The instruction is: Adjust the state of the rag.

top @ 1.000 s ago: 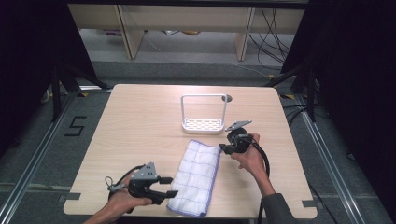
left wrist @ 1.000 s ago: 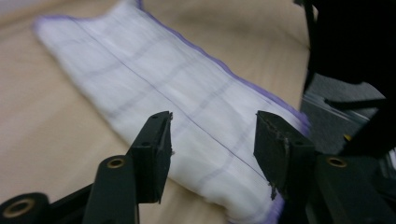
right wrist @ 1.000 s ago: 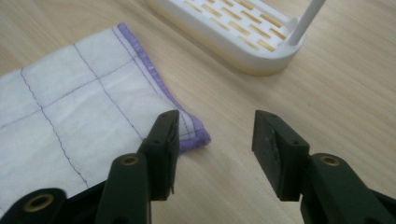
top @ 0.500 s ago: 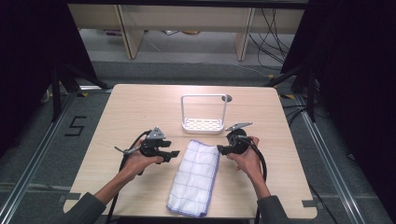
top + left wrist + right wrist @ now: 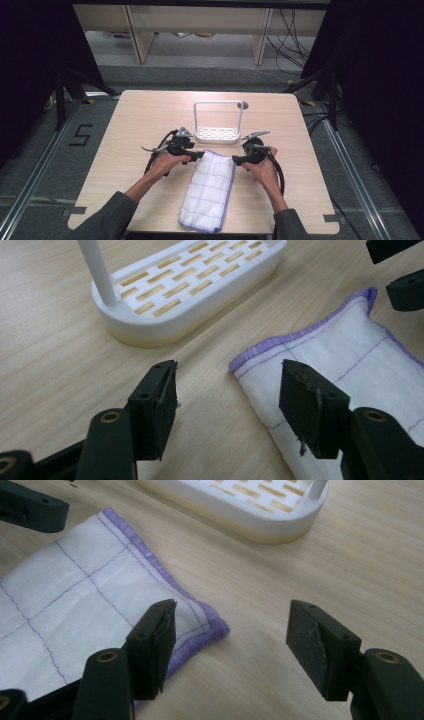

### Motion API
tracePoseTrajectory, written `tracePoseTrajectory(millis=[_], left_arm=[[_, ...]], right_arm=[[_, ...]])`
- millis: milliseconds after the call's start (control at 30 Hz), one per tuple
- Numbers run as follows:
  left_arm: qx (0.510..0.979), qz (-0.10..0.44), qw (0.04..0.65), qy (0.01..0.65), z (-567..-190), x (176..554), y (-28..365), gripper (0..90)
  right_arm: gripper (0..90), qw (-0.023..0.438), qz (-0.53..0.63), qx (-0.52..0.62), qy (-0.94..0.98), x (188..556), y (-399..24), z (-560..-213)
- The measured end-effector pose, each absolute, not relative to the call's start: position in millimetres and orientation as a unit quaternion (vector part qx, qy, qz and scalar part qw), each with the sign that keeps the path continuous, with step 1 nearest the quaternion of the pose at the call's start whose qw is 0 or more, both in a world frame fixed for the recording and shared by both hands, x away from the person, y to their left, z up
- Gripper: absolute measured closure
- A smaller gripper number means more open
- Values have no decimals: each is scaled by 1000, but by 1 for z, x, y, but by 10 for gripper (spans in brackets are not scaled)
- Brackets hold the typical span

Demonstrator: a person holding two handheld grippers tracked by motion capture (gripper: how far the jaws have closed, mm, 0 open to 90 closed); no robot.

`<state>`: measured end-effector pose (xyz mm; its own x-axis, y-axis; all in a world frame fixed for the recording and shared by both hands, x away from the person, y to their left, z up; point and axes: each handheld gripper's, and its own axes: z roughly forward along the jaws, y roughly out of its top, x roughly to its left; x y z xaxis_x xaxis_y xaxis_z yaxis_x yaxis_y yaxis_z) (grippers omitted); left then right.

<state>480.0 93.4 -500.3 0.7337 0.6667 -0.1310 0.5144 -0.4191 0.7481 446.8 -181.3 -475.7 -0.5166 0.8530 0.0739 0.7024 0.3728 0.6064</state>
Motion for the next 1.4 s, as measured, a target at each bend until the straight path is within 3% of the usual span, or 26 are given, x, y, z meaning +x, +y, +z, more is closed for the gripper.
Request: tracePoseTrajectory(millis=[500, 900, 1400], left_arm=[[840, 92, 398, 357, -505, 490, 80, 368], [850, 89, 387, 345, -510, 489, 70, 415], [862, 81, 388, 314, -512, 484, 68, 712]], right_arm=[[361, 124, 292, 483, 816, 451, -178, -479], [364, 133, 283, 486, 816, 454, -171, -485], [424, 147, 242, 476, 833, 453, -166, -492]])
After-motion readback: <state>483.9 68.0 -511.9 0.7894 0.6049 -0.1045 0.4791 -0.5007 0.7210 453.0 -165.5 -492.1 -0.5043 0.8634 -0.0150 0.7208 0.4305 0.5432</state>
